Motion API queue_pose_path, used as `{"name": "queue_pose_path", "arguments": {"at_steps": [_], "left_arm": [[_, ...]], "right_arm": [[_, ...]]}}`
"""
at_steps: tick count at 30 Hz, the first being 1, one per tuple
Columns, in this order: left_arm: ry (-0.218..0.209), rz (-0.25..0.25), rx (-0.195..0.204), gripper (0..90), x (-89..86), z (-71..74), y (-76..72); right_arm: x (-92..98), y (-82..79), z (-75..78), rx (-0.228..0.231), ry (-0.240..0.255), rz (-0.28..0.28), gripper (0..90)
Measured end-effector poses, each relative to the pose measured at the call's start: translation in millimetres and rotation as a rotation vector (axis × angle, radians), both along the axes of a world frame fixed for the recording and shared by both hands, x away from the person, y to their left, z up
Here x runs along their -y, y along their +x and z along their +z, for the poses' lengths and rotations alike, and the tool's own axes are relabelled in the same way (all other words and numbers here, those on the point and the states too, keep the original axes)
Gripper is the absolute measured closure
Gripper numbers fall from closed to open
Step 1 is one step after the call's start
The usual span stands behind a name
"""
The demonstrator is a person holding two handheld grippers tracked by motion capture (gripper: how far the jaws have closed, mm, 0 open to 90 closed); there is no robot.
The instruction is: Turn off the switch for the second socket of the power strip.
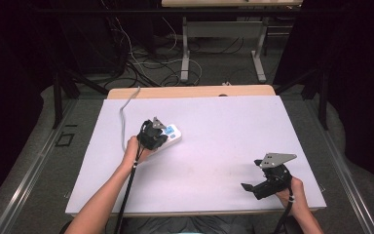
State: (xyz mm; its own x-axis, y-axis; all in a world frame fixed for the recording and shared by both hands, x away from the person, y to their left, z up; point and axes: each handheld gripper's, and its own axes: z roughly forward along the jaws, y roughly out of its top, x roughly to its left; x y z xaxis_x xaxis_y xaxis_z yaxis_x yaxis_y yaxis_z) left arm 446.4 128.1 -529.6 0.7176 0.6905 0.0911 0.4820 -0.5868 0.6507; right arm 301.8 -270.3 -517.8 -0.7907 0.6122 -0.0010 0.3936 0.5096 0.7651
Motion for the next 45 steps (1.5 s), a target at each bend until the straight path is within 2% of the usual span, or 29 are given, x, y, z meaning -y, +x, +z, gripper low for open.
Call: {"name": "queue_pose_path", "arguments": {"at_steps": [6,7,16,24,27,31,32,34,42,45], "left_arm": [[-0.011,-0.004,-0.013,90.0,-1.7,0.2,1.3],[-0.009,-0.006,-0.012,90.0,-1.5,0.3,1.2],[0.005,-0.011,0.001,90.0,-0.2,0.4,0.6],[-0.009,-0.015,-0.012,90.0,-1.9,0.4,1.7],[-0.002,-0.018,-0.012,90.0,-1.4,0.9,1.8],[0.008,-0.019,-0.005,90.0,-0.2,1.0,1.0],[0.011,-0.022,0.000,90.0,0.6,1.0,0.9],[0.027,-0.022,0.005,90.0,1.3,1.4,0.2],[0.027,-0.023,0.003,90.0,1.9,1.7,0.3],[0.038,-0.022,0.018,90.0,4.0,1.7,-0.8]], "right_arm": [[-0.5,-0.1,-0.2,0.012,0.000,0.003,2.4],[-0.5,-0.6,0.3,0.002,-0.004,0.006,2.4],[-1.0,-0.7,0.5,0.003,-0.008,0.005,2.4],[-0.7,-0.8,0.4,0.006,-0.005,0.010,2.4],[-0.4,-1.4,0.2,0.013,-0.002,0.000,2.4],[0.6,-1.6,1.9,-0.008,-0.019,0.005,2.4],[0.4,-1.5,1.4,0.007,-0.013,0.002,2.4],[0.0,-2.1,1.4,0.004,-0.011,0.000,2.4],[0.4,-2.6,1.3,0.001,-0.009,-0.002,2.4],[0.6,-1.9,1.1,0.004,-0.009,0.002,2.4]]}}
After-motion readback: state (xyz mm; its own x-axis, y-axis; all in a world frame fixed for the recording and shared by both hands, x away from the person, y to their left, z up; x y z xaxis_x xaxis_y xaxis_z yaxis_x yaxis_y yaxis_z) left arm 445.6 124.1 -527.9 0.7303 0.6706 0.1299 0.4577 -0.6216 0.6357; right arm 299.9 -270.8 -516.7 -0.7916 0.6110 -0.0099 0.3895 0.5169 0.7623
